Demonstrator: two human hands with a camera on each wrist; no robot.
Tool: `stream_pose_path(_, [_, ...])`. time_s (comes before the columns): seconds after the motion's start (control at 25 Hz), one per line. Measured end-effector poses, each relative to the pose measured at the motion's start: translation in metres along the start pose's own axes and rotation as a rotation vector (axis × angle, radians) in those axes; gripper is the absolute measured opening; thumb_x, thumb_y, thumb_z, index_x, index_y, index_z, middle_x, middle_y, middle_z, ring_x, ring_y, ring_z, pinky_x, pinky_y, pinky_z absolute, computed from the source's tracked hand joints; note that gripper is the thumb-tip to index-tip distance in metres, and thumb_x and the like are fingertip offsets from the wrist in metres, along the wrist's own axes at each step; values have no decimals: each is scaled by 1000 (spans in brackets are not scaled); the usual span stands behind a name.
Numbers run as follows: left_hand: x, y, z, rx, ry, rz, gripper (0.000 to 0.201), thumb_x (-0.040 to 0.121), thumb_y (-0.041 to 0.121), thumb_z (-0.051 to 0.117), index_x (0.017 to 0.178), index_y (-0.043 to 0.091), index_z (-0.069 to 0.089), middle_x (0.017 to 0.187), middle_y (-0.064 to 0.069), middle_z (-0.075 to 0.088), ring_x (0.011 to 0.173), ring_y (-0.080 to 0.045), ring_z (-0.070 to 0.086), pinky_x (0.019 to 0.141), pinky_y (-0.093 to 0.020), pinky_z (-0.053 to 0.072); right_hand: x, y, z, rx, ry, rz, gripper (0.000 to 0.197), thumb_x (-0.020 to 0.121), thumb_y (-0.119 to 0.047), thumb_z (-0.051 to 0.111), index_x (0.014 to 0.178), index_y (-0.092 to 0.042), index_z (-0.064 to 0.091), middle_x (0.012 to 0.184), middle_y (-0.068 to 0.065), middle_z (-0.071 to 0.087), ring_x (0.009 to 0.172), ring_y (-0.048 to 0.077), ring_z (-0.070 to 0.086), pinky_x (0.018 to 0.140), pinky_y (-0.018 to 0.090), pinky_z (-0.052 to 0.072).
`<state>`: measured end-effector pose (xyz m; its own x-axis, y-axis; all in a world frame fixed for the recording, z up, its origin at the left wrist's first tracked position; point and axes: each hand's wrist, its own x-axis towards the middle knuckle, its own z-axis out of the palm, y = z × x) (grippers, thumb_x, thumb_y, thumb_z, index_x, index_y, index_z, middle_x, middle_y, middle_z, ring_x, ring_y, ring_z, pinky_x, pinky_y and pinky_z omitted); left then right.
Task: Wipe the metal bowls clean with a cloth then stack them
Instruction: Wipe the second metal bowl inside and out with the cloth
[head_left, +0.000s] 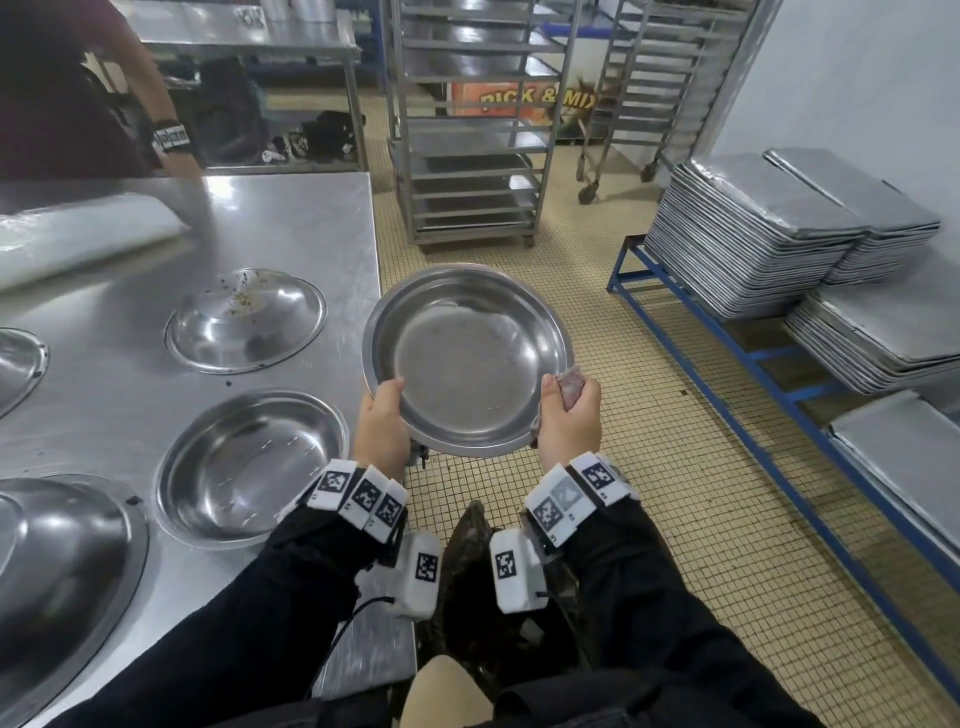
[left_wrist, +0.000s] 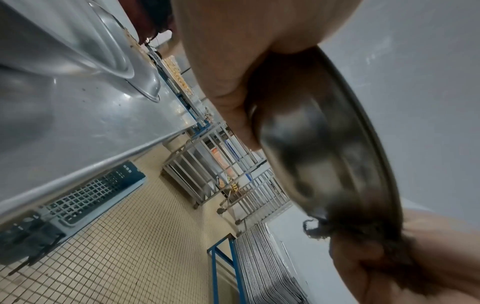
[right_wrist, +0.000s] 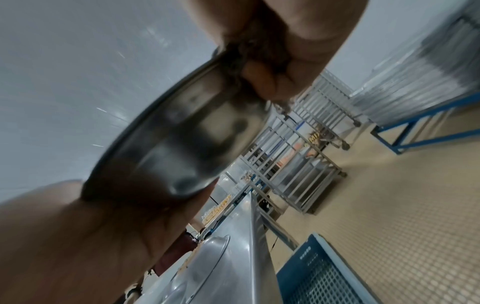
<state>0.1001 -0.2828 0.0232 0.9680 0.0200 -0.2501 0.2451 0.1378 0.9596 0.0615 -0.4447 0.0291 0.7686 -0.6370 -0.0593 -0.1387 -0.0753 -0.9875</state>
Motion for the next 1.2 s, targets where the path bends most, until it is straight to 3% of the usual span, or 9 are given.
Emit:
stream_pose_path(0.04, [-1, -2, 2, -2, -19, 5, 31, 99, 36, 41, 111, 11, 56, 94, -5, 65, 84, -18, 62, 79, -30, 51, -2, 2, 1, 18, 28, 14, 17, 96, -27, 50, 106, -15, 45, 80, -6, 55, 63, 3, 55, 41, 5, 38])
stream_pose_path(0.16, [7, -3, -10, -28, -189, -8, 61, 84, 56, 55, 124, 9, 56, 109, -17, 66, 94, -33, 64, 91, -55, 51, 5, 1, -7, -23, 20, 7, 14, 96, -25, 51, 104, -14, 47, 78, -6, 55, 61, 5, 55, 42, 7, 38])
stream_pose_path(0.28, [23, 7, -27, -142, -304, 37, 57, 92, 49, 46, 129, 6, 50, 108, -13, 67, 91, -31, 67, 77, -46, 57, 22, -10, -25, -152, -126, -42, 13, 95, -28, 53, 103, -18, 51, 84, -4, 59, 68, 8, 58, 45, 8, 41])
stream_pose_path(0.4, [28, 12, -32, -109, -318, 33, 40, 99, 36, 39, 115, 10, 66, 110, -13, 68, 110, -37, 61, 91, -48, 51, 35, -21, -32, -240, -277, -71, 20, 94, -34, 54, 102, -17, 55, 89, 5, 64, 70, 13, 61, 53, 15, 52])
stream_pose_path(0.56, [16, 8, -16, -96, -165, 2, 39, 102, 34, 37, 95, 19, 73, 96, -6, 75, 98, -28, 67, 90, -43, 50, 28, -17, -25, -191, -177, -85, 23, 95, -34, 51, 107, -14, 50, 91, 1, 62, 72, 8, 60, 48, 9, 44])
stream_pose_path(0.72, [8, -8, 13, 31, -87, -38, 43, 102, 41, 32, 109, 13, 63, 94, -11, 71, 87, -25, 67, 77, -38, 53, 8, 0, -6, -3, 1, -2, 17, 96, -25, 49, 110, -19, 42, 89, -1, 59, 69, 8, 61, 47, 11, 43])
stream_pose_path(0.88, [4, -24, 24, 131, -195, -109, 28, 100, 38, 41, 106, 16, 57, 103, -10, 68, 90, -23, 67, 73, -31, 55, 1, 9, 1, 60, 98, 19, 26, 96, -22, 48, 120, -17, 40, 93, 1, 61, 70, 7, 62, 46, 10, 43])
stream_pose_path(1.08, [25, -15, -3, -32, -344, 5, 81, 81, 55, 64, 142, 12, 33, 130, -19, 55, 102, -33, 66, 73, -43, 58, 23, -4, -26, -8, -19, -7, 15, 95, -20, 52, 108, -12, 49, 86, -2, 58, 70, 12, 61, 51, 13, 46])
stream_pose_path(1.2, [37, 11, -19, -144, -382, 107, 75, 82, 52, 64, 140, 11, 40, 124, -13, 58, 104, -31, 63, 77, -45, 55, 36, -12, -45, -110, -183, -31, 14, 94, -23, 54, 104, -13, 55, 90, 3, 61, 71, 12, 63, 53, 17, 52])
